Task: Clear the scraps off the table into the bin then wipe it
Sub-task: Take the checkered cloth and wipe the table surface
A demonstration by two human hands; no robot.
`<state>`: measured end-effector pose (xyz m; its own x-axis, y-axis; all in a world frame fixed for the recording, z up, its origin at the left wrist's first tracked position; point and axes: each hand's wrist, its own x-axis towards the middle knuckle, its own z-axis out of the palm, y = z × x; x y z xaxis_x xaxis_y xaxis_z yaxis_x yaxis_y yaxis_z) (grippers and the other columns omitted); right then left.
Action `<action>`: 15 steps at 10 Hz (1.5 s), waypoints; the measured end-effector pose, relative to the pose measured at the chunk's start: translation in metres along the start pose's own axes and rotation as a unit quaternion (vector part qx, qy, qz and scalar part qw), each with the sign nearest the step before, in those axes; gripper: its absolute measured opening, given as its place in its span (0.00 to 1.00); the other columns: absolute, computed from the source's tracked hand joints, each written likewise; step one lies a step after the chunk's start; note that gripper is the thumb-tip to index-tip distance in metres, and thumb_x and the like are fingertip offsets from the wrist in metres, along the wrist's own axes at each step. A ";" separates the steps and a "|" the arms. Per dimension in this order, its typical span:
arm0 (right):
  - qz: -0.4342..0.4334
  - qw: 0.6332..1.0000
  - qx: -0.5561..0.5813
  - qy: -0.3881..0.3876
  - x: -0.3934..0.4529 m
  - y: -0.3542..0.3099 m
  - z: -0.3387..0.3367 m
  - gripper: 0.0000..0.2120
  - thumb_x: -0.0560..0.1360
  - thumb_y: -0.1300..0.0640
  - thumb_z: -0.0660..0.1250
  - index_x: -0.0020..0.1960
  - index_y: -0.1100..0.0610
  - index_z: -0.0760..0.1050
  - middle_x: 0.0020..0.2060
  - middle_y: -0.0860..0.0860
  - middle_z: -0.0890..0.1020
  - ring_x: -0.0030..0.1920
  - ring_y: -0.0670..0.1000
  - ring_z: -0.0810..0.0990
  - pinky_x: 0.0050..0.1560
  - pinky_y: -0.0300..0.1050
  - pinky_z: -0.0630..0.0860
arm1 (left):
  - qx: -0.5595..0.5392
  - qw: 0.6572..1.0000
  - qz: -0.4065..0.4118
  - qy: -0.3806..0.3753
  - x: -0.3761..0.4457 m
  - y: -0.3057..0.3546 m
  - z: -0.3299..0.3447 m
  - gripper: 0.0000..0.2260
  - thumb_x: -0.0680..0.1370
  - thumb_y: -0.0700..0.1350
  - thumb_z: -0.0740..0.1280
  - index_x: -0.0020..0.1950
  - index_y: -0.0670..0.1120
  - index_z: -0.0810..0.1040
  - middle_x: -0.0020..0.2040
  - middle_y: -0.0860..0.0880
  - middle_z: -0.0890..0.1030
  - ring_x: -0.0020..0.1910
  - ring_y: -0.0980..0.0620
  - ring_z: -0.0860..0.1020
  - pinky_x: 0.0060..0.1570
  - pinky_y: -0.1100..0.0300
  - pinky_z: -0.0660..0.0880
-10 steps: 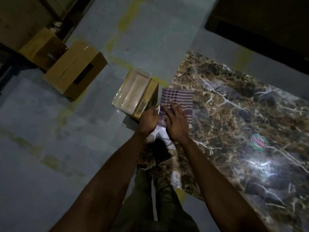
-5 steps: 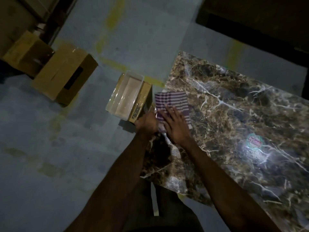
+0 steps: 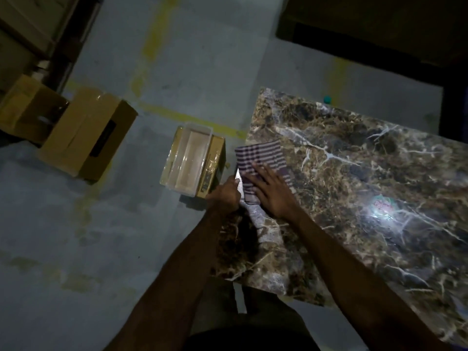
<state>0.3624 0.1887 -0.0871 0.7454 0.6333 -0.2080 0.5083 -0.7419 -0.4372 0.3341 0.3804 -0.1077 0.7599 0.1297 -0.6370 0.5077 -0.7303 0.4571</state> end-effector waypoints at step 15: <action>0.206 0.977 0.022 0.058 -0.198 -0.132 0.102 0.26 0.87 0.49 0.56 0.84 0.41 0.55 0.84 0.48 0.55 0.83 0.58 0.54 0.79 0.60 0.57 | 0.203 0.937 0.278 0.059 -0.174 -0.095 0.058 0.28 0.78 0.46 0.64 0.80 0.47 0.69 0.82 0.37 0.60 0.79 0.33 0.61 0.70 0.39 0.71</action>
<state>0.1037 0.1841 -0.0772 0.9279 0.2525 -0.2744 0.1383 -0.9164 -0.3757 0.1299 0.3887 -0.0763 0.9128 -0.2908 -0.2869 -0.1574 -0.8985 0.4097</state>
